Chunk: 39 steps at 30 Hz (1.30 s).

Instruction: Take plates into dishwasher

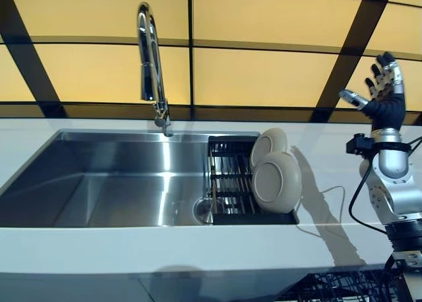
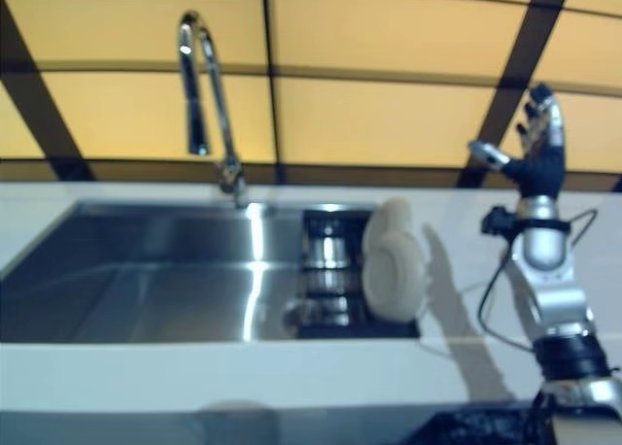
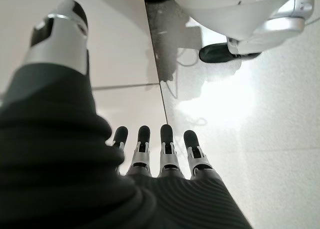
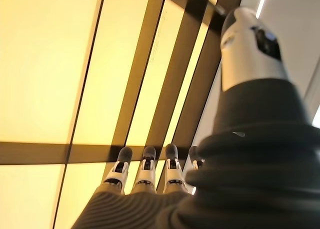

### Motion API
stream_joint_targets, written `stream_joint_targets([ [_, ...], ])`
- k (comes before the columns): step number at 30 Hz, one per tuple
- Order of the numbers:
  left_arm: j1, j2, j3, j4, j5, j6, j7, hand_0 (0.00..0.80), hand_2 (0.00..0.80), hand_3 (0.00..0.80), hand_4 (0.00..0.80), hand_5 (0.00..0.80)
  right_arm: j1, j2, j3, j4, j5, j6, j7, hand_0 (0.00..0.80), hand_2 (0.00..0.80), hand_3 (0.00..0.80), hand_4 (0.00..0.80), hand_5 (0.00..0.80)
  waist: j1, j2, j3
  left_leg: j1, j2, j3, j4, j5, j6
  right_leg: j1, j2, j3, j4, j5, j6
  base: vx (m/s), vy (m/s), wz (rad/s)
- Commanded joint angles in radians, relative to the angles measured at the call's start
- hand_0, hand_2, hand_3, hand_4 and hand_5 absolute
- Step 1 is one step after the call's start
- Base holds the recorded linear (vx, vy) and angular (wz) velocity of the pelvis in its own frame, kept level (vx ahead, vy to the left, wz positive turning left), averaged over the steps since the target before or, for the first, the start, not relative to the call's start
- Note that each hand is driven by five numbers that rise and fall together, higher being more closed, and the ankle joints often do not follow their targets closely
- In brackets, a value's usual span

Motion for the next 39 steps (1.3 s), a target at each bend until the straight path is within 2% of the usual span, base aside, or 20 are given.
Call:
stream_joint_targets([
  [1, -0.002, 0.049, 0.01, -0.004, 0.016, -0.014, -0.009, 0.0, 0.0, 0.0, 0.0, 0.0, -0.079, -0.004, -0.045, -0.038, 0.011, -0.038, -0.001, 0.0, 0.0, 0.0, 0.0, 0.0, 0.003, -0.052, -0.041, 0.045, -0.08, 0.005, 0.022, -0.046, 0.031, -0.082, -0.084, 0.027, 0.05, 0.049, 0.15, 0.196, -0.179, -0.02],
  [4, 0.009, 0.046, 0.015, -0.032, 0.024, -0.035, -0.021, 0.0, 0.0, 0.0, 0.0, 0.0, -0.057, 0.014, -0.042, -0.074, -0.007, -0.011, -0.013, 0.0, 0.0, 0.0, 0.0, 0.0, -0.001, -0.047, -0.057, 0.054, -0.055, 0.019, 0.055, -0.062, 0.005, -0.064, -0.087, 0.022, 0.062, 0.02, 0.138, 0.195, -0.172, 0.07],
  [7, 0.011, 0.044, 0.011, -0.043, 0.023, -0.046, -0.024, 0.0, 0.0, 0.0, 0.0, 0.0, -0.044, 0.016, -0.044, -0.088, -0.009, -0.003, -0.018, 0.0, 0.0, 0.0, 0.0, 0.0, -0.005, -0.044, -0.06, 0.054, -0.045, 0.019, 0.071, -0.055, -0.002, -0.064, -0.085, 0.022, 0.069, 0.013, 0.134, 0.129, -0.12, 0.17],
  [9, 0.012, 0.042, 0.002, -0.051, 0.022, -0.061, -0.024, 0.0, 0.0, 0.0, 0.0, 0.0, -0.022, 0.023, -0.046, -0.093, -0.016, -0.007, -0.018, 0.0, 0.0, 0.0, 0.0, 0.0, -0.009, -0.033, -0.064, 0.056, -0.016, 0.024, 0.102, -0.035, -0.017, -0.061, -0.065, 0.02, 0.08, -0.009, 0.124, 0.154, -0.144, 0.1],
  [13, 0.007, 0.039, -0.003, -0.03, 0.022, -0.074, -0.017, 0.0, 0.0, 0.0, 0.0, 0.0, -0.022, 0.016, -0.036, -0.086, -0.022, 0.029, -0.015, 0.0, 0.0, 0.0, 0.0, 0.0, -0.018, -0.031, -0.069, 0.048, -0.003, 0.019, 0.156, 0.046, -0.042, -0.06, -0.048, 0.009, 0.083, -0.022, 0.098, 0.074, -0.104, 0.05],
  [14, 0.005, 0.039, 0.0, -0.021, 0.022, -0.074, -0.012, 0.0, 0.0, 0.0, 0.0, 0.0, -0.016, 0.004, -0.031, -0.075, -0.022, 0.086, 0.011, 0.0, 0.0, 0.0, 0.0, 0.0, -0.024, -0.028, -0.072, 0.037, 0.002, 0.021, 0.205, 0.098, -0.059, -0.051, -0.037, 0.004, 0.079, -0.035, 0.082, 0.005, -0.098, 0.06],
  [15, 0.003, 0.039, 0.003, -0.015, 0.024, -0.075, -0.012, 0.0, 0.0, 0.0, 0.0, 0.0, -0.009, -0.003, -0.025, -0.068, -0.022, 0.109, 0.026, 0.0, 0.0, 0.0, 0.0, 0.0, -0.025, -0.026, -0.069, 0.019, 0.006, 0.032, 0.239, 0.136, -0.07, -0.037, -0.029, 0.0, 0.073, -0.044, 0.072, 0.059, -0.089, 0.09],
  [16, 0.003, 0.04, 0.004, -0.013, 0.025, -0.077, -0.011, 0.0, 0.0, 0.0, 0.0, 0.0, -0.005, -0.005, -0.022, -0.066, -0.022, 0.124, 0.036, 0.0, 0.0, 0.0, 0.0, 0.0, -0.023, -0.02, -0.069, 0.015, 0.015, 0.038, 0.253, 0.14, -0.074, -0.028, -0.019, -0.001, 0.071, -0.055, 0.07, 0.044, -0.067, 0.1],
  [17, 0.001, 0.039, 0.007, -0.01, 0.028, -0.079, -0.01, 0.0, 0.0, 0.0, 0.0, 0.0, 0.004, -0.016, -0.018, -0.061, -0.021, 0.145, 0.053, 0.0, 0.0, 0.0, 0.0, 0.0, -0.021, -0.026, -0.065, -0.018, 0.014, 0.057, 0.305, 0.17, -0.085, -0.007, -0.019, -0.006, 0.061, -0.063, 0.059, 0.067, -0.121, 0.14],
  [18, -0.005, 0.035, 0.014, -0.016, 0.033, -0.073, -0.005, 0.0, 0.0, 0.0, 0.0, 0.0, 0.024, -0.043, -0.006, -0.053, -0.025, 0.167, 0.081, 0.0, 0.0, 0.0, 0.0, 0.0, -0.008, -0.051, -0.045, -0.113, -0.005, 0.084, 0.436, 0.184, -0.094, 0.036, -0.036, -0.006, 0.048, -0.073, 0.045, 0.037, -0.122, 0.17],
  [20, -0.013, 0.039, 0.016, -0.027, 0.036, -0.061, -0.009, 0.0, 0.0, 0.0, 0.0, 0.0, 0.034, -0.075, -0.002, -0.046, -0.023, 0.181, 0.086, 0.0, 0.0, 0.0, 0.0, 0.0, 0.007, -0.068, -0.02, -0.211, 0.002, 0.113, 0.485, 0.165, -0.093, 0.068, -0.048, -0.003, 0.044, -0.081, 0.043, 0.036, -0.072, 0.18],
  [22, -0.018, 0.039, 0.017, -0.034, 0.039, -0.053, -0.011, 0.0, 0.0, 0.0, 0.0, 0.0, 0.024, -0.095, 0.002, -0.028, -0.022, 0.199, 0.104, 0.0, 0.0, 0.0, 0.0, 0.0, 0.015, -0.068, 0.001, -0.232, 0.033, 0.151, 0.404, 0.143, -0.086, 0.095, -0.048, 0.009, 0.042, -0.094, 0.054, 0.039, 0.025, -0.09],
  [25, -0.017, 0.044, 0.014, -0.039, 0.041, -0.05, -0.01, 0.0, 0.0, 0.0, 0.0, 0.0, 0.001, -0.114, 0.02, -0.006, -0.002, 0.208, 0.114, 0.0, 0.0, 0.0, 0.0, 0.0, 0.028, -0.062, 0.017, -0.249, 0.05, 0.184, 0.259, 0.152, -0.078, 0.124, -0.035, 0.032, 0.033, -0.107, 0.07, 0.072, 0.063, -0.17],
  [26, -0.016, 0.047, 0.013, -0.048, 0.041, -0.046, -0.012, 0.0, 0.0, 0.0, 0.0, 0.0, -0.005, -0.122, 0.028, 0.005, 0.007, 0.213, 0.126, 0.0, 0.0, 0.0, 0.0, 0.0, 0.041, -0.058, 0.026, -0.26, 0.055, 0.192, 0.185, 0.17, -0.081, 0.144, -0.026, 0.048, 0.024, -0.114, 0.077, 0.094, 0.077, -0.27],
  [27, -0.013, 0.048, 0.011, -0.058, 0.044, -0.045, -0.012, 0.0, 0.0, 0.0, 0.0, 0.0, -0.001, -0.127, 0.027, 0.01, 0.013, 0.216, 0.129, 0.0, 0.0, 0.0, 0.0, 0.0, 0.051, -0.055, 0.036, -0.297, 0.057, 0.187, 0.185, 0.223, -0.091, 0.161, -0.015, 0.064, 0.019, -0.12, 0.075, 0.089, 0.066, -0.54],
  [28, -0.009, 0.041, 0.012, -0.075, 0.049, -0.041, -0.005, 0.0, 0.0, 0.0, 0.0, 0.0, 0.009, -0.129, 0.026, 0.014, 0.018, 0.228, 0.143, 0.0, 0.0, 0.0, 0.0, 0.0, 0.066, -0.063, 0.046, -0.345, 0.038, 0.162, 0.23, 0.236, -0.093, 0.182, -0.008, 0.091, 0.003, -0.123, 0.071, 0.043, 0.083, -0.66],
  [30, -0.007, 0.036, 0.013, -0.075, 0.041, -0.046, -0.001, 0.0, 0.0, 0.0, 0.0, 0.0, 0.015, -0.131, 0.024, 0.024, 0.045, 0.237, 0.17, 0.0, 0.0, 0.0, 0.0, 0.0, 0.065, -0.075, 0.04, -0.322, 0.013, 0.171, 0.217, 0.172, -0.075, 0.188, -0.018, 0.093, -0.021, -0.113, 0.078, 0.02, 0.108, -0.34],
  [31, -0.009, 0.034, 0.009, -0.069, 0.029, -0.045, 0.004, 0.0, 0.0, 0.0, 0.0, 0.0, 0.028, -0.132, 0.015, 0.04, 0.061, 0.235, 0.203, 0.0, 0.0, 0.0, 0.0, 0.0, 0.056, -0.078, 0.028, -0.283, 0.005, 0.188, 0.165, 0.139, -0.062, 0.188, -0.018, 0.08, -0.043, -0.101, 0.084, 0.029, 0.117, -0.06],
  [32, -0.011, 0.034, 0.008, -0.067, 0.025, -0.04, 0.007, 0.0, 0.0, 0.0, 0.0, 0.0, 0.042, -0.135, 0.006, 0.045, 0.072, 0.236, 0.225, 0.0, 0.0, 0.0, 0.0, 0.0, 0.049, -0.079, 0.019, -0.263, 0.001, 0.195, 0.135, 0.131, -0.056, 0.186, -0.014, 0.077, -0.058, -0.093, 0.086, 0.03, 0.109, -0.19],
  [39, -0.037, 0.046, -0.005, -0.071, 0.001, -0.013, 0.027, 0.0, 0.0, 0.0, 0.0, 0.0, 0.07, -0.13, -0.007, 0.077, 0.09, 0.23, 0.313, 0.0, 0.0, 0.0, 0.0, 0.0, 0.031, -0.084, 0.002, -0.209, -0.01, 0.211, 0.042, 0.132, -0.034, 0.144, 0.0, 0.081, -0.074, -0.063, 0.102, -0.014, 0.054, -0.1],
])
